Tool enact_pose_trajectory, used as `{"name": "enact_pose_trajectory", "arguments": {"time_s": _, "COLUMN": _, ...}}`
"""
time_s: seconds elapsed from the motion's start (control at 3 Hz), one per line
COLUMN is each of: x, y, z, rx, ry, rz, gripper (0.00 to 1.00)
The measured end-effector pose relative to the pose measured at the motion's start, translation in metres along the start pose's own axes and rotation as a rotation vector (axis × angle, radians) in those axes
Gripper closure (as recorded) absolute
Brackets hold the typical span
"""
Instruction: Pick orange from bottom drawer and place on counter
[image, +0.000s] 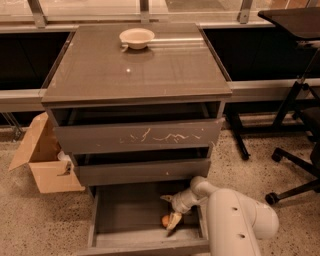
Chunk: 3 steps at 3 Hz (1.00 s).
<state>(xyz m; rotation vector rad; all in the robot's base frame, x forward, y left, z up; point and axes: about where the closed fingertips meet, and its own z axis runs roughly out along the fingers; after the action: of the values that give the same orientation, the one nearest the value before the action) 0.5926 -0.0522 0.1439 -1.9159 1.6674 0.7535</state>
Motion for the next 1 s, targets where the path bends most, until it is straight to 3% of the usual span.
{"name": "enact_pose_trajectory", "arguments": {"time_s": 0.33, "x": 0.0076, "y": -0.0012, "z": 0.0105, "rx": -0.019, "ry": 0.019, "rz": -0.003, "gripper": 0.42}}
{"name": "enact_pose_trajectory", "arguments": {"time_s": 1.0, "x": 0.0128, "y": 0.0, "z": 0.0145, "rx": -0.031, "ry": 0.028, "rz": -0.002, "gripper": 0.89}}
